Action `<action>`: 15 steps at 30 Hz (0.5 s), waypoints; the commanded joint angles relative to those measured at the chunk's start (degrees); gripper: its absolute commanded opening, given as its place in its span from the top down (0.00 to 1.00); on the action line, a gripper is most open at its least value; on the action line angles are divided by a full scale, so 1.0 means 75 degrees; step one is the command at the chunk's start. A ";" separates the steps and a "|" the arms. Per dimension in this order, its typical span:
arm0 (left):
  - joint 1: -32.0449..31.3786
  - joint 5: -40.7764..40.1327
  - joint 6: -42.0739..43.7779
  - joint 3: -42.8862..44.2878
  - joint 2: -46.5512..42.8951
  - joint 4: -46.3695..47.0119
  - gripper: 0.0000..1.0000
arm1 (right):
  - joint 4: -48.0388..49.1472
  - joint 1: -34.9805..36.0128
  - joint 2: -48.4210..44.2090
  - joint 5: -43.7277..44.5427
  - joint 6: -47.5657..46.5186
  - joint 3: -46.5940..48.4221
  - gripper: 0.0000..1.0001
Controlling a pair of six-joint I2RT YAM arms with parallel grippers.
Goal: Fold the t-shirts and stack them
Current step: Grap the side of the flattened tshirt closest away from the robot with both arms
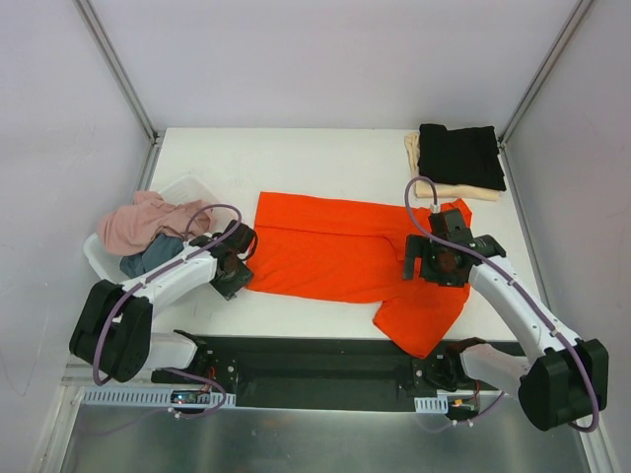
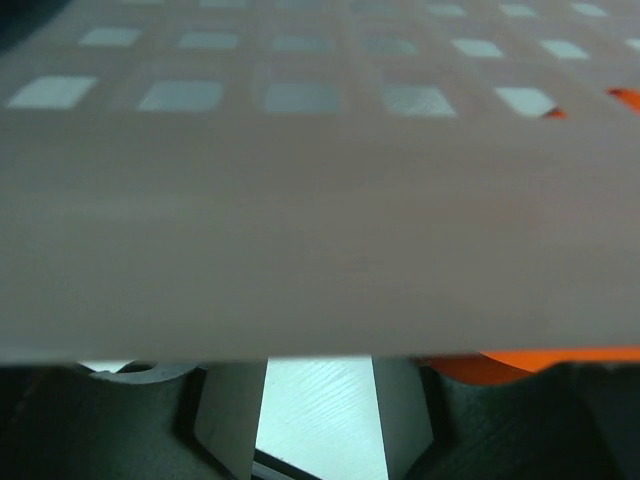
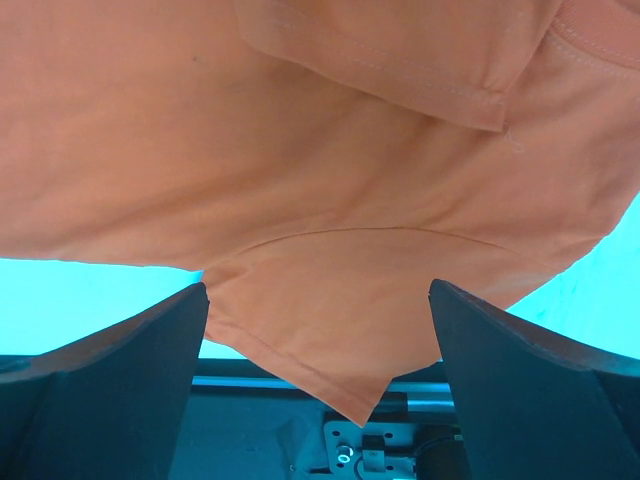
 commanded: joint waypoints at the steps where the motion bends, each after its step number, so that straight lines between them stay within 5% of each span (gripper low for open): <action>1: -0.0037 -0.0261 -0.0344 0.0187 0.0212 0.0122 0.60 | 0.0158 0.0097 -0.0256 -0.0190 -0.0148 -0.0085 0.03; 8: -0.0154 -0.0202 -0.0356 0.0234 0.0493 0.0274 0.63 | 0.0111 0.0155 -0.0361 -0.0318 -0.0359 -0.0109 0.03; 15: -0.0248 -0.0167 -0.0309 0.0445 0.0962 0.0403 0.87 | -0.0626 0.0833 -0.0373 -0.0342 -0.0465 0.0067 0.03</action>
